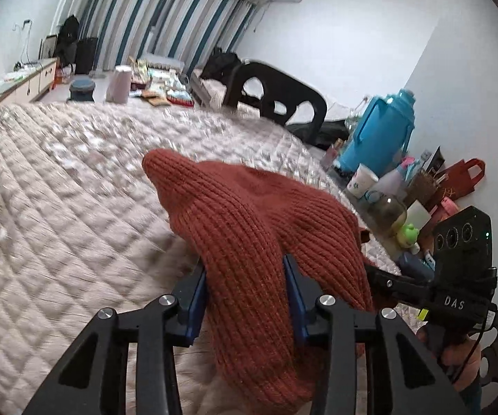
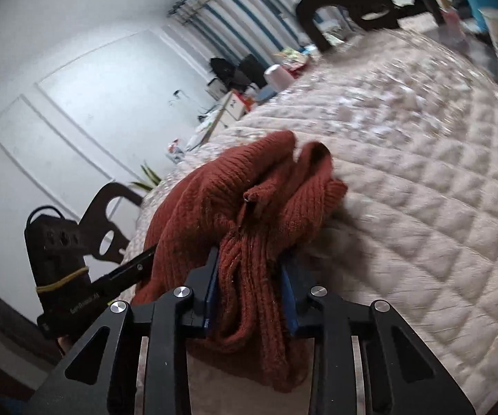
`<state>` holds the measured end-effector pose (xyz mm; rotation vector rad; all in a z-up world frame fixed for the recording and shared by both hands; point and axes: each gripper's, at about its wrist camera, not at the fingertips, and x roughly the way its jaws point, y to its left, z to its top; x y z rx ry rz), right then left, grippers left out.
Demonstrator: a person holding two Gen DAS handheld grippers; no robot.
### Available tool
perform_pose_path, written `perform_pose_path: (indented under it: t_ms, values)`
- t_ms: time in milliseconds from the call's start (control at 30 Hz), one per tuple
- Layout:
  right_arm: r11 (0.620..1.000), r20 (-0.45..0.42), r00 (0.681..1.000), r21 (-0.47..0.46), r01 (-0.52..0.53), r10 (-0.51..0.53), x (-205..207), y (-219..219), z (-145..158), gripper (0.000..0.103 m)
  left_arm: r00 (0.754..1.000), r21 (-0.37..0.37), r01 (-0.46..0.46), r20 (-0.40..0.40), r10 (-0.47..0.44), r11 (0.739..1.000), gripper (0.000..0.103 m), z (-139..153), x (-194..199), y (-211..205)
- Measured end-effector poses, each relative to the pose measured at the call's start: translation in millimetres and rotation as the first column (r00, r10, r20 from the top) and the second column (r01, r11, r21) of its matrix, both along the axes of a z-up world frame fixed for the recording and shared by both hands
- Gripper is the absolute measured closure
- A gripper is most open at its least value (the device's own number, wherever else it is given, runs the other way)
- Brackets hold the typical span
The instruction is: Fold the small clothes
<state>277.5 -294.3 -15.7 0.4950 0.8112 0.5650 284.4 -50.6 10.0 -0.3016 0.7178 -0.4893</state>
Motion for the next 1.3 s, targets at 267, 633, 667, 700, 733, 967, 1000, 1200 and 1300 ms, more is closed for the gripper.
perform_pose_path:
  t_ms: [267,633,667,700,733,967,1000,1200,1300]
  values:
    - [0.995,0.071,0.993,0.036,-0.094,0.091,2.1,68.5,21.3,0.072,0.994,0.01,-0.072,0.087,0.071,0.997,0.06,28.9,-13.0,76.1]
    - [0.977,0.057,0.975,0.002,-0.214,0.213,23.6,173.9,-3.9,0.072,0.981,0.027,-0.189,0.045,0.188,0.982,0.06,-2.5,-14.4,174.1]
    - [0.976,0.039,0.975,-0.015,-0.217,0.217,23.6,178.6,-11.6,0.072,0.982,0.036,-0.187,0.023,0.187,0.982,0.06,-12.1,-12.4,177.7]
    - [0.975,0.013,0.976,-0.042,-0.217,0.217,24.1,182.3,-20.6,0.071,0.982,0.054,-0.189,0.0,0.19,0.98,0.06,-21.0,-10.9,178.9]
    - [0.974,-0.012,0.976,-0.068,-0.216,0.215,24.1,182.5,-28.3,0.069,0.98,0.073,-0.193,-0.023,0.195,0.978,0.059,-29.9,-10.1,180.9]
    - [0.964,0.03,0.984,-0.21,-0.164,0.174,-3.2,165.2,-19.7,0.066,0.977,0.104,-0.215,0.031,0.213,0.971,0.055,-25.5,-36.4,192.2]
    - [0.962,0.066,0.986,-0.236,-0.136,0.156,-6.9,162.9,-10.4,0.066,0.973,0.122,-0.228,0.05,0.223,0.966,0.055,-20.8,-40.1,190.3]
    - [0.942,0.216,0.962,-0.323,-0.094,0.17,-12.1,191.3,27.5,0.071,0.966,0.154,-0.237,0.142,0.216,0.959,0.055,5.1,-49.0,170.0]
    - [0.924,0.222,0.949,-0.359,-0.133,0.223,-1.0,218.7,26.4,0.081,0.968,0.172,-0.236,0.126,0.216,0.956,0.055,-1.5,-45.1,164.2]
